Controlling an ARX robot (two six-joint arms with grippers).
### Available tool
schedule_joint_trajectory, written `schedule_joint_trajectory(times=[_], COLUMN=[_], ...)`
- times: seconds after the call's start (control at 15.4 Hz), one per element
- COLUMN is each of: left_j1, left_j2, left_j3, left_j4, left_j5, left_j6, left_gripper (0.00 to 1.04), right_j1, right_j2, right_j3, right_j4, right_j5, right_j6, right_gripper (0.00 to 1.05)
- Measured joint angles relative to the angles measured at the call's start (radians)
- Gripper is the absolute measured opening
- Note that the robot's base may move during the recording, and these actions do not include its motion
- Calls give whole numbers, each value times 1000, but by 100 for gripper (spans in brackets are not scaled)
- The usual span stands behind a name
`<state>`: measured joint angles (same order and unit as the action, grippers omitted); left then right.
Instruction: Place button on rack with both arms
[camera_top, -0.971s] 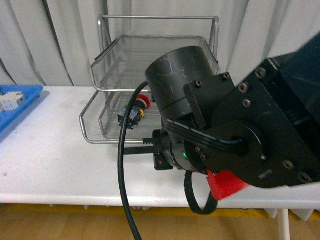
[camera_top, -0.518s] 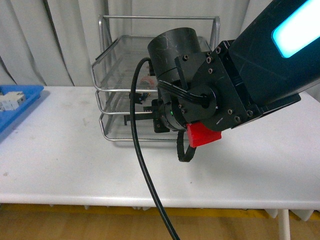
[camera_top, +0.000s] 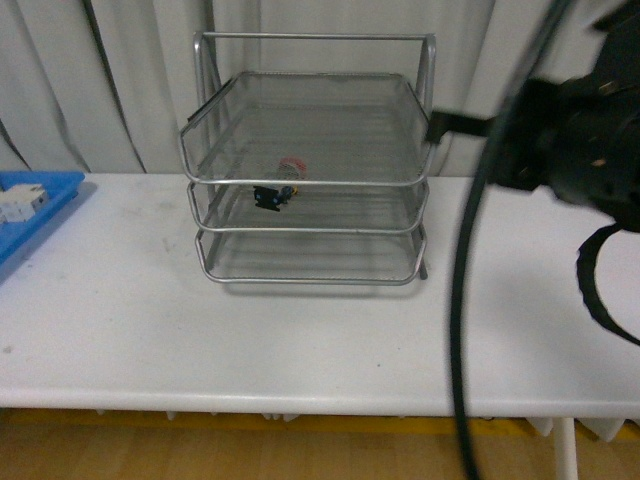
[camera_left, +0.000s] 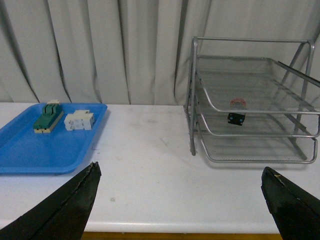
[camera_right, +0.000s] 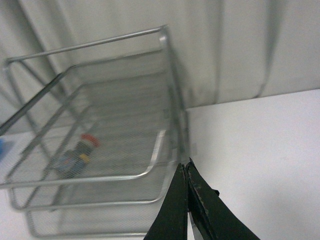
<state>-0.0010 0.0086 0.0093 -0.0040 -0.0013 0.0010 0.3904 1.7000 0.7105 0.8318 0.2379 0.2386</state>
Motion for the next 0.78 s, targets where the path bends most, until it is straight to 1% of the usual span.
schedule_joint_trajectory(times=[0.06, 0.13, 0.19, 0.32, 0.58, 0.78], left_j1=[0, 0, 0, 0, 0, 0], left_j2=[0, 0, 0, 0, 0, 0], left_j3=[0, 0, 0, 0, 0, 0], left_j4=[4, 1, -2, 0, 0, 0], left_j5=[5, 2, 0, 2, 1, 1], left_j6=[0, 0, 0, 0, 0, 0], left_gripper=[98, 98, 98, 98, 98, 98], right_j1=[-18, -46, -80, -151, -183, -241], right_j2=[0, -9, -66, -253, -306, -486], right_j3=[-87, -211, -301, -411, -480, -568], right_j4=[164, 280, 333, 342, 305, 237], right_j5=[85, 96, 74, 10, -20, -84], right_j6=[-75, -151, -189, -220, -227, -232], right_gripper=[2, 2, 2, 2, 2, 2])
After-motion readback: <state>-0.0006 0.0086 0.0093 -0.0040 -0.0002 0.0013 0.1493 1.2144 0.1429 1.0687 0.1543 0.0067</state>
